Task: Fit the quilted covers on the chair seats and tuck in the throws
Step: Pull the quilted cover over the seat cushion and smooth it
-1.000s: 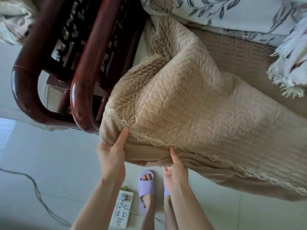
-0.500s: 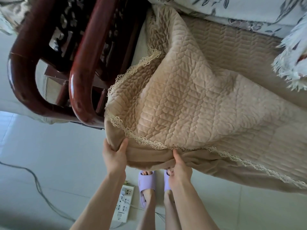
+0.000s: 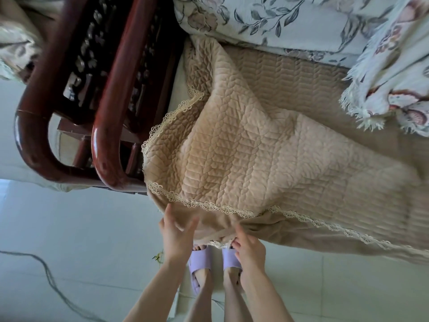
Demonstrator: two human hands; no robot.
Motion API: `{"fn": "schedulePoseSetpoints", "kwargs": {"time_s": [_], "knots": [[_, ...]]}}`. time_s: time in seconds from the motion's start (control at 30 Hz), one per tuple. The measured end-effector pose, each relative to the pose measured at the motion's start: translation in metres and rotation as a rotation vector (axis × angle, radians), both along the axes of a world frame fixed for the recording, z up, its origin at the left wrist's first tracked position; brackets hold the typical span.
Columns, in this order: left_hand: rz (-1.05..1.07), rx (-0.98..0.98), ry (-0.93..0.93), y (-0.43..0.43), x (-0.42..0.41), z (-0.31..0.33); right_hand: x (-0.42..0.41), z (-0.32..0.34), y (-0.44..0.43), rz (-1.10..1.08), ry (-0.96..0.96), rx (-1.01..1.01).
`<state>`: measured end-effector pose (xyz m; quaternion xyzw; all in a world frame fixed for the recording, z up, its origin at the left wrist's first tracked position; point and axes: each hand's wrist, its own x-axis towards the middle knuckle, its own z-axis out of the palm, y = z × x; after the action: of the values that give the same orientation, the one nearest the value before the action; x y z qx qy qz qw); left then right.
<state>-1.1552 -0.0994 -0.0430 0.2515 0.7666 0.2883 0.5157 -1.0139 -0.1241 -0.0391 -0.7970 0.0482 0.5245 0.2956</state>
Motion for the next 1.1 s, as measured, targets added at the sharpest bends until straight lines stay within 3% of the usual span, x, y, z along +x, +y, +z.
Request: {"fn": "schedulePoseSetpoints", "kwargs": {"time_s": [0.1,0.4,0.6,0.9,1.1], "knots": [[-0.056,-0.017,0.004,0.015,0.008,0.009,0.006,0.008,0.01,0.056,-0.117,0.073],[-0.151,0.1,0.045,0.082,0.031,0.024,0.042,0.031,0.091,0.093,-0.057,0.383],[-0.21,0.117,0.103,0.131,0.047,0.023,0.063,0.031,0.155,0.168,-0.079,0.462],[-0.192,0.15,0.208,0.23,0.078,0.015,0.106,0.009,0.273,0.488,-0.243,0.515],[-0.126,0.072,0.362,0.282,0.096,-0.008,0.124,-0.023,0.34,0.663,-0.211,0.459]]}}
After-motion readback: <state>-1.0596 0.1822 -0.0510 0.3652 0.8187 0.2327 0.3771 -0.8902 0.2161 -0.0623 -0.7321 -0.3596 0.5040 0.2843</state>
